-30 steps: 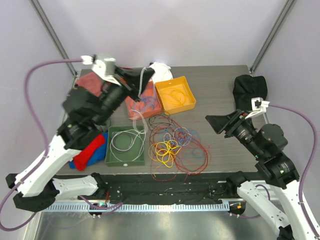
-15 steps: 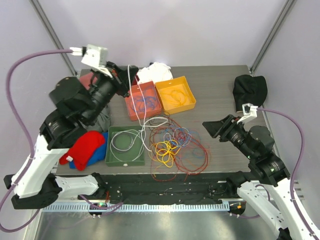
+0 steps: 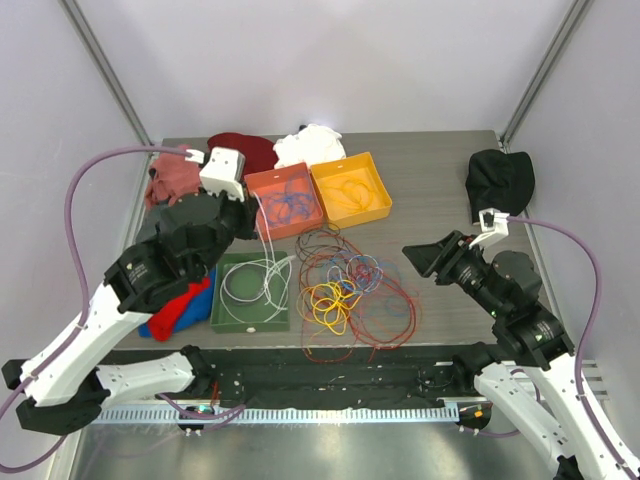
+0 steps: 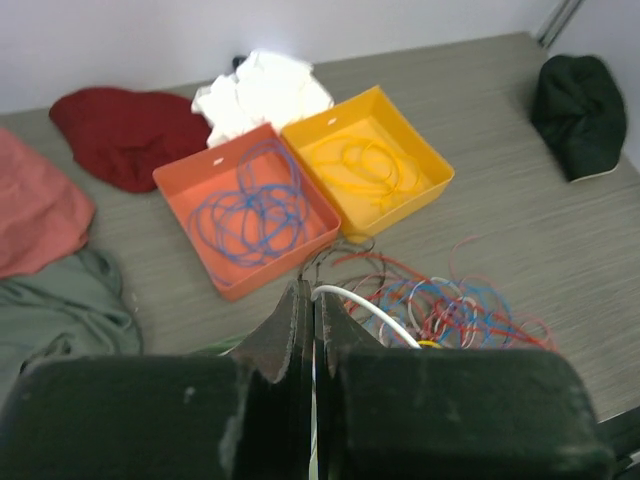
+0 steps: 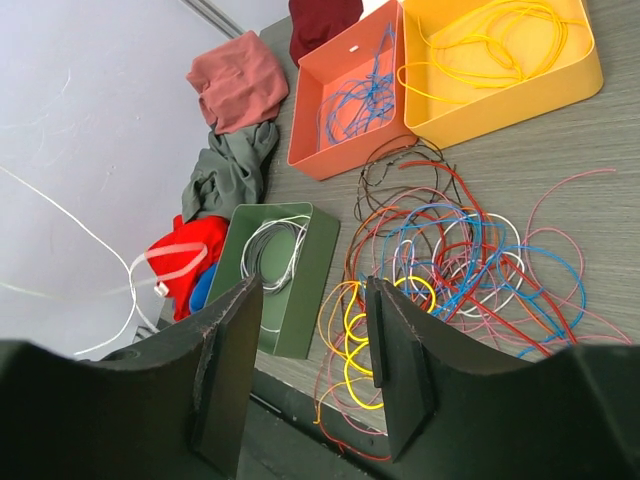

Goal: Untangle the cables

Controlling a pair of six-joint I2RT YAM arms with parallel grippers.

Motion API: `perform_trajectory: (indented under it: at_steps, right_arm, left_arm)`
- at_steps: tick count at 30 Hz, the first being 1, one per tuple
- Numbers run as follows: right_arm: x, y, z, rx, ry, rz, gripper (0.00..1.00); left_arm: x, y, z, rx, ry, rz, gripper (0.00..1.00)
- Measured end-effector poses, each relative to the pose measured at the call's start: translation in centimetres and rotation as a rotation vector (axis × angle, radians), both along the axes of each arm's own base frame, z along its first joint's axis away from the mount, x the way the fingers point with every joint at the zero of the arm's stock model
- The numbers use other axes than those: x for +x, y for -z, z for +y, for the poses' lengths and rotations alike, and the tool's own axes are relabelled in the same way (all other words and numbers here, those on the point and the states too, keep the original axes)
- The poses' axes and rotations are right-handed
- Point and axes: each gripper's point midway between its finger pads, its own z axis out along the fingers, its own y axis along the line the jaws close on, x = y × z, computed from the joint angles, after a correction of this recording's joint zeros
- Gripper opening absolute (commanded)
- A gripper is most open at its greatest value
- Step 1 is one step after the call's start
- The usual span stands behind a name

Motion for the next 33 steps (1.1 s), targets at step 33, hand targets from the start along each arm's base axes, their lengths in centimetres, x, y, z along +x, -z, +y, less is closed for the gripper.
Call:
perform_trajectory:
  at_steps: [33]
  right_arm:
    - [0.4, 2.0, 0.7, 0.007, -0.022, 0.028, 0.52]
  left_arm:
    - [0.8, 23.4, 9.1, 0.198, -0.351, 0.547, 0.0]
